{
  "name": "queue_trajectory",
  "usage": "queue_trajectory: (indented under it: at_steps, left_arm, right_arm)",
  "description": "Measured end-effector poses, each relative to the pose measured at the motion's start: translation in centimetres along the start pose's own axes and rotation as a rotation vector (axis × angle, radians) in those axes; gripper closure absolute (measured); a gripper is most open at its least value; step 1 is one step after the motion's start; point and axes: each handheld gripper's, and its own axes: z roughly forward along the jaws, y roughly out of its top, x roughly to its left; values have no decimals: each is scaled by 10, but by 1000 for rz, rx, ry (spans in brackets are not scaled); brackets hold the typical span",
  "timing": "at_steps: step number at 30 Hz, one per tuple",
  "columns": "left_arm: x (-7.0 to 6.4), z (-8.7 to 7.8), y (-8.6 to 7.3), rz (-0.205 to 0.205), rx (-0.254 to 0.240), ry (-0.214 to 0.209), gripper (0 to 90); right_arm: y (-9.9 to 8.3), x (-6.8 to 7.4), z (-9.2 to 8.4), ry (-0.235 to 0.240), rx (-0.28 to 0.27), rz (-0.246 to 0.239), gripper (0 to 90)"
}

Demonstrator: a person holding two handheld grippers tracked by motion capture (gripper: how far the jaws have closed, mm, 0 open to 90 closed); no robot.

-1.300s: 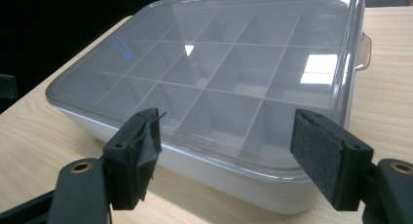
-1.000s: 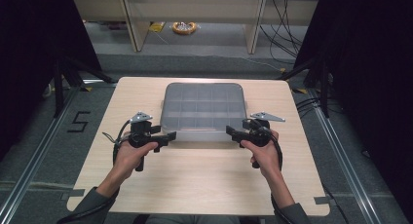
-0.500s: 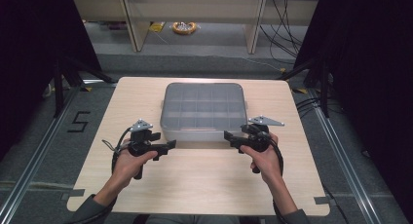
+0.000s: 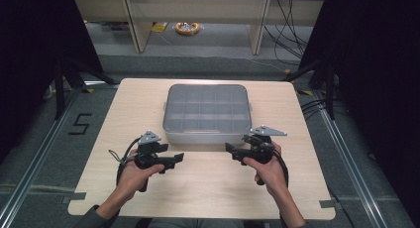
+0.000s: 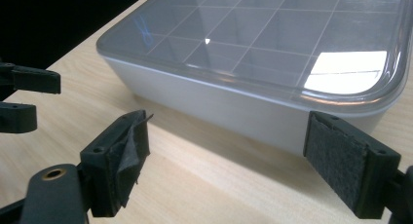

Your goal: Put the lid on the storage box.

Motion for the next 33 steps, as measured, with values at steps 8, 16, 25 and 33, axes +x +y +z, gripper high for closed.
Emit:
queue_trajectory:
  at_steps: [8, 16, 25, 33]
  left_arm:
    - [-5, -4, -19, 11, 37, -32, 240]
    - [-4, -11, -28, 1, 30, -57, 162]
    - [-7, -16, -45, 34, 46, -62, 154]
    - [-14, -22, -61, 74, 53, -85, 154]
  right_arm:
    - [-14, 4, -9, 10, 12, 56, 167]
    - [-28, -1, -14, -1, 27, 20, 164]
    - [-45, 5, -20, 23, 48, 19, 163]
    - [-57, 11, -26, 53, 66, 35, 163]
